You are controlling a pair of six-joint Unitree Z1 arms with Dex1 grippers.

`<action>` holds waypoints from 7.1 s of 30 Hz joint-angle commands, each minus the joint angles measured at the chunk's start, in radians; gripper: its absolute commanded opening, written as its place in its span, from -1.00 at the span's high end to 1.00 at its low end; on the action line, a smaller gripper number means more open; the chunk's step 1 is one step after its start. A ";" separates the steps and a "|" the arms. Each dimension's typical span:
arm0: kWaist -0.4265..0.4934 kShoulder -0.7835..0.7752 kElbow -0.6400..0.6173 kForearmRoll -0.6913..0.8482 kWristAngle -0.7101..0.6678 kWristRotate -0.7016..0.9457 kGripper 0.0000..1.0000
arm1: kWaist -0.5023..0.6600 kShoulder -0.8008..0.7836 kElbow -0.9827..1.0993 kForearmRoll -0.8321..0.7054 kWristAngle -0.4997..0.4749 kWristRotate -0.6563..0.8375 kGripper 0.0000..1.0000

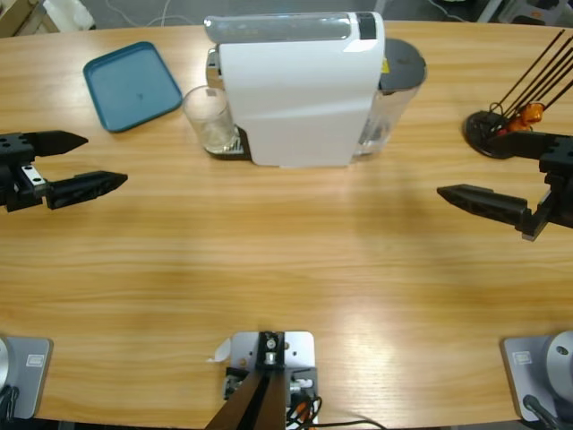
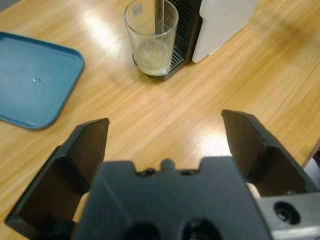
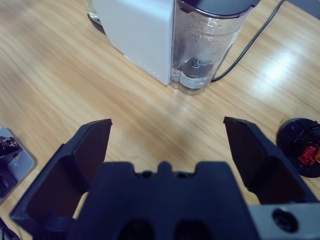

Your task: Pour coffee

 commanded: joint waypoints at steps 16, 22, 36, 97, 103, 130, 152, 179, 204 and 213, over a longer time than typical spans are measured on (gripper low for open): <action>-0.008 -0.031 0.044 -0.032 0.052 0.015 -0.94 | 0.010 0.043 0.021 -0.012 -0.013 -0.013 -0.98; -0.008 -0.024 0.044 -0.035 0.052 0.015 -0.94 | 0.010 0.047 0.019 -0.011 -0.011 -0.016 -0.97; -0.008 -0.011 0.043 -0.035 0.050 0.015 -0.94 | 0.010 0.046 0.019 -0.011 -0.011 -0.018 -0.96; -0.008 -0.021 0.046 -0.024 0.041 0.006 -0.82 | 0.010 0.060 0.014 -0.001 0.007 -0.019 -0.95; -0.008 -0.028 0.048 -0.024 0.041 0.006 -0.82 | 0.010 0.061 0.015 0.000 0.013 -0.019 -0.95; -0.008 0.268 0.050 -0.313 -0.023 0.079 -0.83 | 0.010 0.075 0.010 -0.001 0.004 -0.010 -1.00; 0.045 0.604 0.020 -0.684 -0.197 0.065 -0.83 | 0.010 0.078 0.010 0.000 -0.002 -0.012 -1.00; 0.075 0.775 -0.126 -0.702 -0.276 0.056 -0.84 | 0.010 0.103 0.005 -0.002 0.001 -0.013 -1.00; 0.140 0.710 -0.094 -0.677 -0.290 0.056 -0.20 | 0.010 0.115 0.002 -0.001 0.001 -0.013 -1.00; 0.205 0.555 -0.049 -0.581 -0.046 0.070 -0.20 | 0.010 0.100 0.004 -0.001 0.004 -0.013 -1.00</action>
